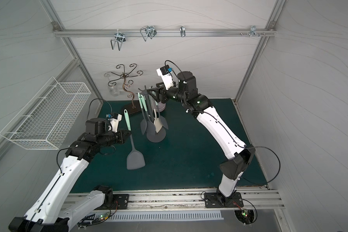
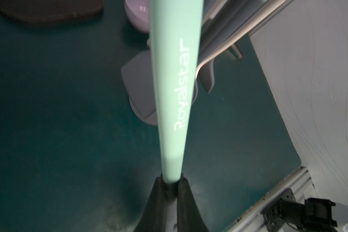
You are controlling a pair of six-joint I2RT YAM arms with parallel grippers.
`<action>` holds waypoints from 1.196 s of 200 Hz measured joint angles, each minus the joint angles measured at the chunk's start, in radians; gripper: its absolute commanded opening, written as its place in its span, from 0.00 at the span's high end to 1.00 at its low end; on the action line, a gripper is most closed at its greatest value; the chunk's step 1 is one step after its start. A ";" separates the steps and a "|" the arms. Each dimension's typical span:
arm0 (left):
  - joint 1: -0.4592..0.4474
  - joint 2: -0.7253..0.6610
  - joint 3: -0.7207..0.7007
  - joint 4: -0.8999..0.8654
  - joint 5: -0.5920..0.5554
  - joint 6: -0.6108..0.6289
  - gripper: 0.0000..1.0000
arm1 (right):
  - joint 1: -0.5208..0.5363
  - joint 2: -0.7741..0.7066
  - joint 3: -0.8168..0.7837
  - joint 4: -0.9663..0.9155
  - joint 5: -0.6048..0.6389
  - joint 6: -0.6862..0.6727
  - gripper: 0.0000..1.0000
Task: Take the spatula off the kitchen utensil rack
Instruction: Take off the spatula from the rack, then place the spatula at the center of the board.
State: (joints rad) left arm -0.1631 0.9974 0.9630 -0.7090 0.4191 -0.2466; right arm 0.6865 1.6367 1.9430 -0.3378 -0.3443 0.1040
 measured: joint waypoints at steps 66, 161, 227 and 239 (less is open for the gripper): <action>-0.105 -0.053 -0.137 -0.035 0.109 -0.127 1.00 | -0.086 -0.422 -0.513 -0.036 0.093 0.075 0.29; -0.642 0.341 0.070 0.223 -0.186 -0.349 1.00 | -0.234 -0.679 -0.902 -0.254 0.324 0.203 0.29; -0.715 0.836 0.531 0.303 -0.343 -0.354 1.00 | -0.342 -0.705 -0.969 -0.370 0.346 0.223 0.30; -0.712 0.898 0.578 0.301 -0.359 -0.351 1.00 | -0.342 -0.706 -0.978 -0.370 0.340 0.228 0.30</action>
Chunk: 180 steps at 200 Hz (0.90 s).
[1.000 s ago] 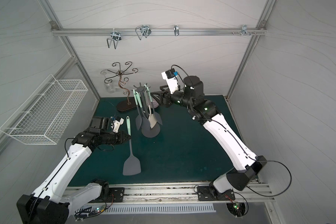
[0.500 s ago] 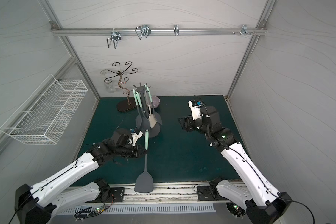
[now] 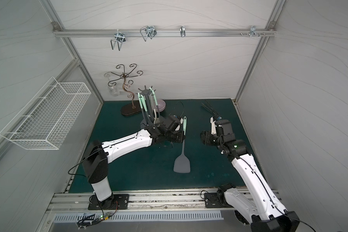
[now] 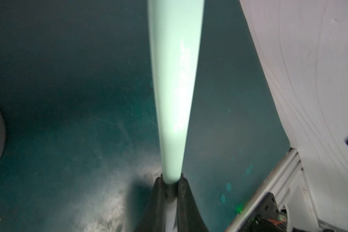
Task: Take the spatula off the kitchen utensil rack
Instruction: Place the spatula at the center of the board.
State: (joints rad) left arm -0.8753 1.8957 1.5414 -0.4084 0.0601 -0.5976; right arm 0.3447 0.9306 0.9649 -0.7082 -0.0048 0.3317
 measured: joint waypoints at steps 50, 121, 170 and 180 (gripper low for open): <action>0.043 0.145 0.052 -0.045 -0.016 -0.015 1.00 | 0.000 0.045 -0.061 0.002 -0.058 0.017 0.32; 0.107 0.243 0.079 -0.078 0.050 -0.045 1.00 | 0.000 0.092 -0.146 0.069 -0.177 0.051 0.33; 0.117 0.261 0.079 -0.072 0.059 -0.048 0.89 | 0.000 0.097 -0.166 0.106 -0.228 0.070 0.33; 0.117 0.261 0.076 -0.068 0.058 -0.052 0.87 | 0.000 0.097 -0.166 0.115 -0.236 0.072 0.33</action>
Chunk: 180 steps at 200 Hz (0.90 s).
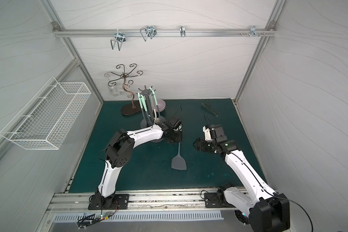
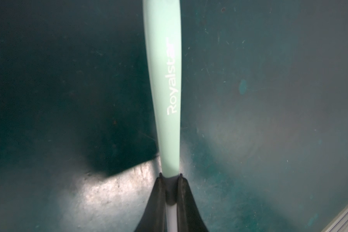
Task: Take the spatula off the kitchen utensil rack
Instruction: Place the spatula at the center of the board.
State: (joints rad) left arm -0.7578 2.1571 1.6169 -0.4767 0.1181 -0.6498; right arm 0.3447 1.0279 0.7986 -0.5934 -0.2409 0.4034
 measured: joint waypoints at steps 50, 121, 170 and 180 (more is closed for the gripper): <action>0.013 0.000 -0.051 0.020 -0.032 -0.023 0.78 | 0.000 0.006 0.000 0.020 -0.017 0.001 0.33; 0.018 -0.004 -0.060 0.023 -0.051 -0.006 0.65 | 0.000 0.011 0.000 0.026 -0.027 0.001 0.33; 0.019 -0.073 -0.061 0.000 -0.008 0.034 0.65 | 0.000 0.005 0.037 0.020 -0.019 0.001 0.33; 0.019 -0.109 -0.061 -0.005 0.009 0.047 0.66 | 0.000 0.003 0.061 0.016 -0.011 0.001 0.33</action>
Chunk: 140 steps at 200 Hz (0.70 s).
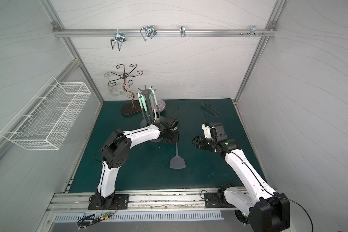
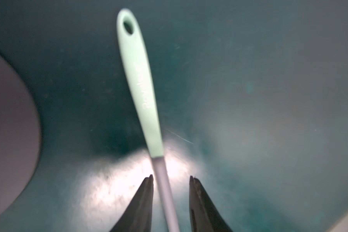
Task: Take the spatula off the kitchen utensil rack
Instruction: Place the spatula at the center of the board, then take off the spatula from the rack.
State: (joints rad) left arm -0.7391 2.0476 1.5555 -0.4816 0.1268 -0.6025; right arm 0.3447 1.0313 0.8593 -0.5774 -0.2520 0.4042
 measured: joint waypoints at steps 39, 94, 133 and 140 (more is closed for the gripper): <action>-0.002 -0.236 -0.024 -0.032 0.084 0.074 0.67 | 0.000 0.009 0.145 -0.019 0.026 0.000 0.33; 0.019 -0.728 -0.180 -0.086 0.084 0.235 0.67 | 0.088 0.162 0.477 -0.032 0.099 0.005 0.37; 0.267 -0.998 -0.312 -0.080 0.057 0.302 0.67 | 0.262 0.372 0.769 -0.024 0.129 -0.027 0.37; 0.340 -1.019 -0.343 -0.058 0.081 0.302 0.66 | 0.290 0.415 0.825 -0.023 0.129 -0.035 0.37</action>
State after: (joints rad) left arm -0.3988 1.0290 1.2129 -0.5396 0.2081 -0.3004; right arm 0.6342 1.4460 1.6840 -0.5999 -0.1234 0.3687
